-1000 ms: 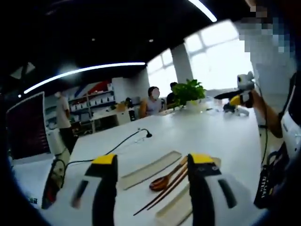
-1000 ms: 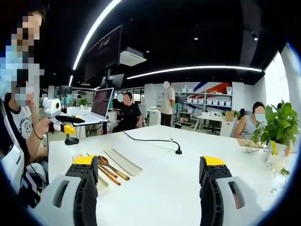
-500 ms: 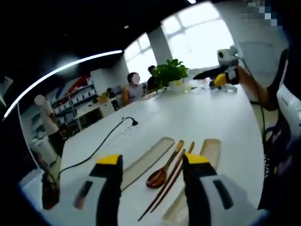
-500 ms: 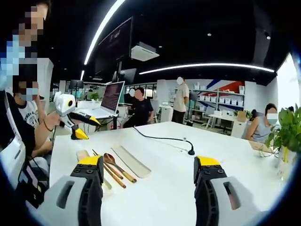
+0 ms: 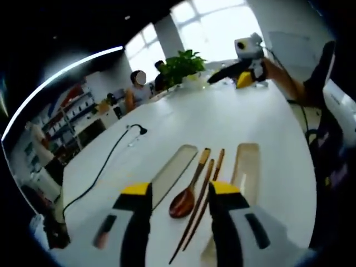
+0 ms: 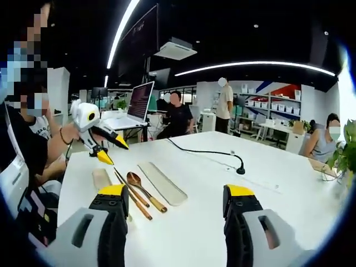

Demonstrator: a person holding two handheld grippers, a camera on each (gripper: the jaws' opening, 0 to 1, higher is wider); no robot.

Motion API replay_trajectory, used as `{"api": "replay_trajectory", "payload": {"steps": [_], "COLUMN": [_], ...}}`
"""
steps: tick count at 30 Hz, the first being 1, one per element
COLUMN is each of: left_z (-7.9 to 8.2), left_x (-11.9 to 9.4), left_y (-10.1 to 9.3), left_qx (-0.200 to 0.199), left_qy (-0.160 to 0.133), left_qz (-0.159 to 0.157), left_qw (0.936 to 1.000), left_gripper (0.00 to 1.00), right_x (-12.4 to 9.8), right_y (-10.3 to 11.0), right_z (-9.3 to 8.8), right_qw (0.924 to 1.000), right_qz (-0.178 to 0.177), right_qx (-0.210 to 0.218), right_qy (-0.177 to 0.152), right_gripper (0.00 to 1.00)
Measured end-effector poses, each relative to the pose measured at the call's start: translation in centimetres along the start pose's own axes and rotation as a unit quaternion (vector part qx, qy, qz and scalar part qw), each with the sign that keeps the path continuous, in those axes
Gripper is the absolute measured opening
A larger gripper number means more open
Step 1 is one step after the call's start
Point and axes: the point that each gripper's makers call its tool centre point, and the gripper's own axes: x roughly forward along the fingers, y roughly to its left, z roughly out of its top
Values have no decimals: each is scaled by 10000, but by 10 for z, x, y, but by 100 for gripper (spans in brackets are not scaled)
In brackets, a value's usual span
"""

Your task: Arrange the utensils inside the cutlery case until each visible utensil rests in its matching compartment.

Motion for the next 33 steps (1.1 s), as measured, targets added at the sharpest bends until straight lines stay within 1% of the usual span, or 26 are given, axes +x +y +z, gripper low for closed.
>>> {"api": "replay_trajectory", "payload": {"steps": [3, 6, 10, 11, 14, 19, 20, 21, 22, 24, 26, 27, 29, 31, 32, 33], "left_z": [-7, -14, -20, -22, -25, -30, -31, -32, -32, -29, -29, -30, -31, -30, -30, -32], "left_x": [7, 11, 18, 21, 25, 31, 32, 34, 35, 38, 39, 40, 41, 42, 43, 43], "left_y": [-2, -1, -4, -6, -8, -12, -13, -14, -14, -19, -22, -25, -28, -30, -30, -30], "left_qx": [65, 205, 302, 332, 408, 477, 496, 501, 498, 278, 323, 434, 520, 450, 424, 424], "left_qy": [179, 435, 681, 760, 890, 1061, 1092, 1140, 1143, 1043, 1062, 1096, 1157, 1199, 1240, 1287], "left_qz": [-95, -177, -369, -441, -559, -761, -800, -844, -873, -1024, -1129, -1179, -1245, -1315, -1351, -1378], "left_qw": [9998, 9987, 9965, 9956, 9936, 9903, 9895, 9886, 9884, 9889, 9874, 9860, 9841, 9830, 9821, 9811], "left_gripper": [42, 42, 39, 37, 36, 36, 36, 35, 34, 30, 26, 26, 26, 27, 26, 26], "right_x": [7, 14, 25, 26, 33, 46, 49, 53, 56, 62, 65, 66, 69, 72, 72, 72], "right_y": [2, 6, 9, 11, 14, 22, 23, 28, 29, 28, 29, 30, 31, 32, 34, 33], "right_z": [0, -4, -15, -19, -24, -34, -35, -40, -42, -46, -51, -53, -55, -58, -62, -65], "right_qw": [9999, 9993, 9973, 9960, 9945, 9898, 9896, 9880, 9864, 9850, 9823, 9810, 9787, 9759, 9711, 9674], "right_qz": [82, 194, 358, 415, 494, 788, 849, 1014, 1095, 1120, 1185, 1216, 1271, 1337, 1461, 1493], "right_qx": [-124, -276, -441, -537, -582, -676, -605, -465, -501, -533, -564, -581, -622, -683, -792, -840], "right_qy": [5, 159, 458, 579, 716, 980, 995, 1072, 1121, 1200, 1336, 1395, 1485, 1585, 1715, 1867], "right_gripper": [64, 62, 61, 61, 59, 57, 56, 54, 52, 48, 48, 48, 47, 44, 42, 38]}}
